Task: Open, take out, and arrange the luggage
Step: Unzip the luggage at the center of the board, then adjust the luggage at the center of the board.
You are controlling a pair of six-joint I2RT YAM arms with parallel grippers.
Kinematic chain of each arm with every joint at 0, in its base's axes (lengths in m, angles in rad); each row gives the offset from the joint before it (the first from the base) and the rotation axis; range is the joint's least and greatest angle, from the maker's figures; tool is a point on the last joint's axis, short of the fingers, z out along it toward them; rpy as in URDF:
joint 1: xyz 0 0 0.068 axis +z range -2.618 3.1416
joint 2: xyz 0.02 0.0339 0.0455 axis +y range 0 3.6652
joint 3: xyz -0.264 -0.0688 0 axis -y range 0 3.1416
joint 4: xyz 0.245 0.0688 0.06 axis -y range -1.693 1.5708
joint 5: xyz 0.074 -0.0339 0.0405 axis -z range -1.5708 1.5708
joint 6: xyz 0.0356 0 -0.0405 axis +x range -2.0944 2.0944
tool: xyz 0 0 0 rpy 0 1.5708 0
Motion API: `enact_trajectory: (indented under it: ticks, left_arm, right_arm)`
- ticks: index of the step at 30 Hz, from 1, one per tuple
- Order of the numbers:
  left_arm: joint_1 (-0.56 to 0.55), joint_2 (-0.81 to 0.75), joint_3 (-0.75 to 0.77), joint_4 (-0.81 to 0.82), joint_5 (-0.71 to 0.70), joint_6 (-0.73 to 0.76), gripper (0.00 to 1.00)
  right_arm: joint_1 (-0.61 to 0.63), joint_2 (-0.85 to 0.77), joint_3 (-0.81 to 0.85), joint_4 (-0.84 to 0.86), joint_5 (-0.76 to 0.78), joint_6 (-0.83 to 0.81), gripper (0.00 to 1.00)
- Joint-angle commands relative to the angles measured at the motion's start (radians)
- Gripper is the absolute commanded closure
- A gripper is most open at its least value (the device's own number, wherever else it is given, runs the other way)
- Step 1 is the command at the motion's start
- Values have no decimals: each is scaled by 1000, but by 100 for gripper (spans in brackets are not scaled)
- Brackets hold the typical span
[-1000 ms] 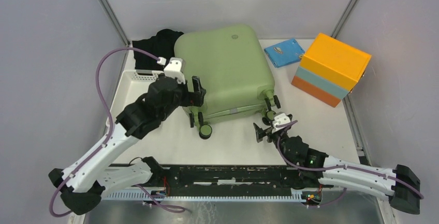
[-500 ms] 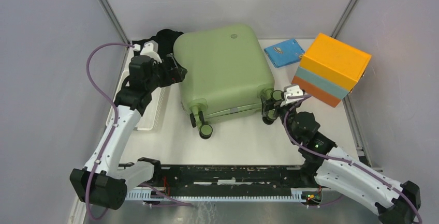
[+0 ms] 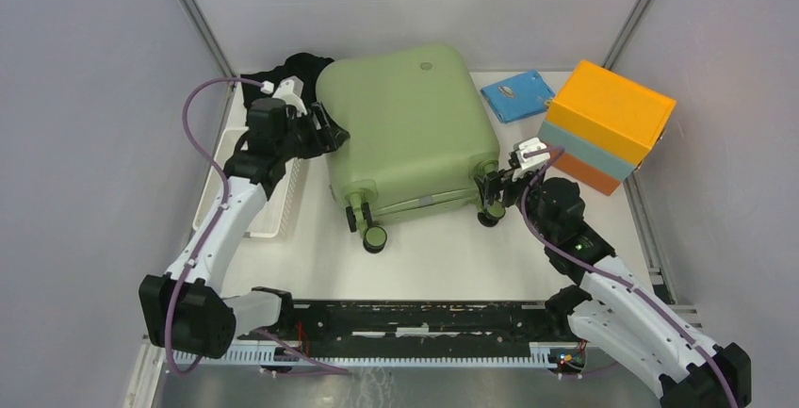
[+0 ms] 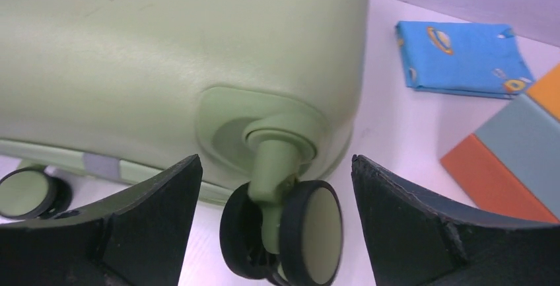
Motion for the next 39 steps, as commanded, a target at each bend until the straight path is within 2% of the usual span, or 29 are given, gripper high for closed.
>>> enact_trajectory:
  ticks: [1,7,13,16,24,30,34,39]
  left_arm:
    - [4,61,28,42,59,-16,30]
    - [4,156,92,67,110,-17,43]
    - [4,265,173,71,136,-4,46]
    - [4,321,216,73,155,0,47]
    - [4,444,306,79,186,1,47]
    - [4,484,388,45,146,32,47]
    - [6,401,408,19,53,85,43]
    - [18,188,310,31,-157,143,30]
  right_arm:
    - [-5,-11,-3,7,-137,40,14]
    - [-6,-13,-29,21,-216,78,35]
    - [-5,-10,-64,72,-314,155,50]
    - [7,-10,-89,108,-347,198,53]
    - [135,1,-108,144,-266,230,54]
    - [255,45,-90,169,-173,229,52]
    - [258,30,-81,157,-141,210,46]
    - [259,-15,-61,110,-104,154,28]
